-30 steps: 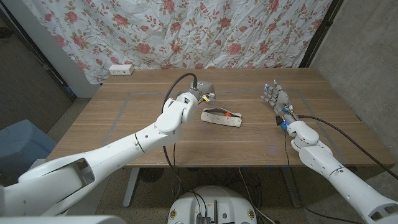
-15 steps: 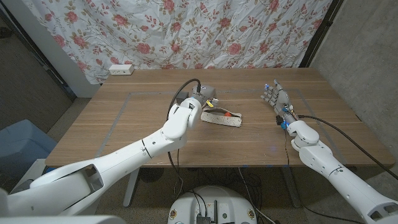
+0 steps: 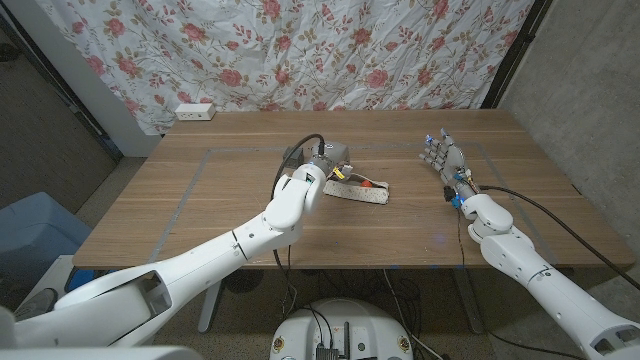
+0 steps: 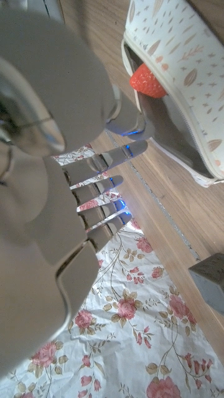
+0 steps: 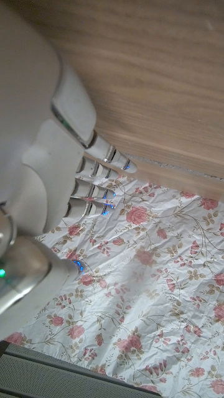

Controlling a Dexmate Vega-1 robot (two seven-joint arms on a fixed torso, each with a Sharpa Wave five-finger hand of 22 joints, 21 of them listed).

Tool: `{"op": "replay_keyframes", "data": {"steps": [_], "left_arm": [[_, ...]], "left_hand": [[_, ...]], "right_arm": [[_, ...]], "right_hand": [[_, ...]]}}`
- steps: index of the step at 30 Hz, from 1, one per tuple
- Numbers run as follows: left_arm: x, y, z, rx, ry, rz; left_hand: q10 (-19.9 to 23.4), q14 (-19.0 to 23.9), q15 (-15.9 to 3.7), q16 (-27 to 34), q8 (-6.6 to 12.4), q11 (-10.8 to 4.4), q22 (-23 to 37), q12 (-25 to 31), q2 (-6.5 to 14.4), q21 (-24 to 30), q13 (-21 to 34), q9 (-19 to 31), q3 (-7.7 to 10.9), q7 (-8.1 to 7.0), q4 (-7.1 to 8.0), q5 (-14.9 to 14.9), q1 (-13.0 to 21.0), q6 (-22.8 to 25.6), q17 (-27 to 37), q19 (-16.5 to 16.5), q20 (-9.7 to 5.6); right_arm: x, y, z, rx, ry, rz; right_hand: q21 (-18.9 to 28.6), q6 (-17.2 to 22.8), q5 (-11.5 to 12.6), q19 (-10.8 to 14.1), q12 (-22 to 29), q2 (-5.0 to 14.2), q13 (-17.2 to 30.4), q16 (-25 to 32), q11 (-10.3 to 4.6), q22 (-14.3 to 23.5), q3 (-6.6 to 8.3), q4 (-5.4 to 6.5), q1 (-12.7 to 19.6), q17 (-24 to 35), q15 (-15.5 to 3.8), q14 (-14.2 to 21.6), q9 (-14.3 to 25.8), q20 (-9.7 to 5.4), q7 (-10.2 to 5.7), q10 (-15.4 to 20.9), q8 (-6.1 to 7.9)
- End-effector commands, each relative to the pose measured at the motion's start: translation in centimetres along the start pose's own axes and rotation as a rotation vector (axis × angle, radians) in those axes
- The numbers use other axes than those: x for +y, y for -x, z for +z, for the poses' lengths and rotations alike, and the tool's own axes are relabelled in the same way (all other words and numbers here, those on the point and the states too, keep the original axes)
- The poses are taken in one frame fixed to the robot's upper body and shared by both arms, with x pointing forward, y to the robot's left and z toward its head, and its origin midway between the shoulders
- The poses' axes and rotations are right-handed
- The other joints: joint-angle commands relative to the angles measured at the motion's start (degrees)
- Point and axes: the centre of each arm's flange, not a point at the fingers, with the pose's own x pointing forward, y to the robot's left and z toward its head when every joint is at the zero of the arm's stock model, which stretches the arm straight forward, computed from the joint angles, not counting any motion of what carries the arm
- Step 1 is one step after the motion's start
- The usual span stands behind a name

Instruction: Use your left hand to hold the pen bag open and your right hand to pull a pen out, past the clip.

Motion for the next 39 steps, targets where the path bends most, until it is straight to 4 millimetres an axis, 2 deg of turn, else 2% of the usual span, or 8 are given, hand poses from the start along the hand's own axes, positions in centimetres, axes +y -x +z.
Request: {"op": "replay_keyframes", "data": {"steps": [1,21,39], "left_arm": [[-1.4,0.3,-0.3,0.007,0.006,0.010],[-2.7,-0.6,-0.4,-0.014,0.007,0.002],[-3.8,-0.6,-0.4,-0.019,0.001,0.009]], "left_hand": [[1.3,1.0,-4.60,0.4,-0.35,-0.13,0.2,0.6,-0.1,0.5,0.2,0.1,-0.52,0.17,0.07,0.1,1.1,1.1,0.3,0.8,-0.34],[3.1,2.4,-4.86,0.4,-0.65,-0.23,0.2,0.4,-0.3,0.5,0.2,0.2,-1.56,0.76,0.26,0.1,2.7,3.1,0.3,1.7,-0.50],[5.4,4.5,-5.76,0.6,-0.69,-0.95,0.2,0.5,-0.1,0.7,0.2,0.3,-2.48,0.85,0.29,0.1,4.7,5.4,0.3,3.2,-0.50]], "right_arm": [[0.2,-0.1,-0.2,0.005,-0.002,-0.002],[0.2,-0.2,-0.1,0.014,0.002,0.001],[0.2,-0.1,-0.3,0.028,0.000,0.005]], "right_hand": [[0.2,0.7,0.1,0.2,0.2,0.10,0.0,0.3,-0.08,0.3,0.50,-0.16,-0.6,0.1,0.14,0.1,0.1,-0.14,0.08,0.5,0.40],[0.3,1.1,0.0,0.3,0.2,0.15,0.0,0.4,-0.03,0.3,0.65,-0.33,-0.8,-0.2,0.13,0.1,0.1,-0.07,-0.11,0.5,0.35],[0.3,1.1,0.0,0.3,0.2,0.17,0.0,0.5,-0.08,0.3,0.75,-0.44,-1.0,-0.5,0.09,0.1,0.1,-0.01,-0.14,0.5,0.24]]}}
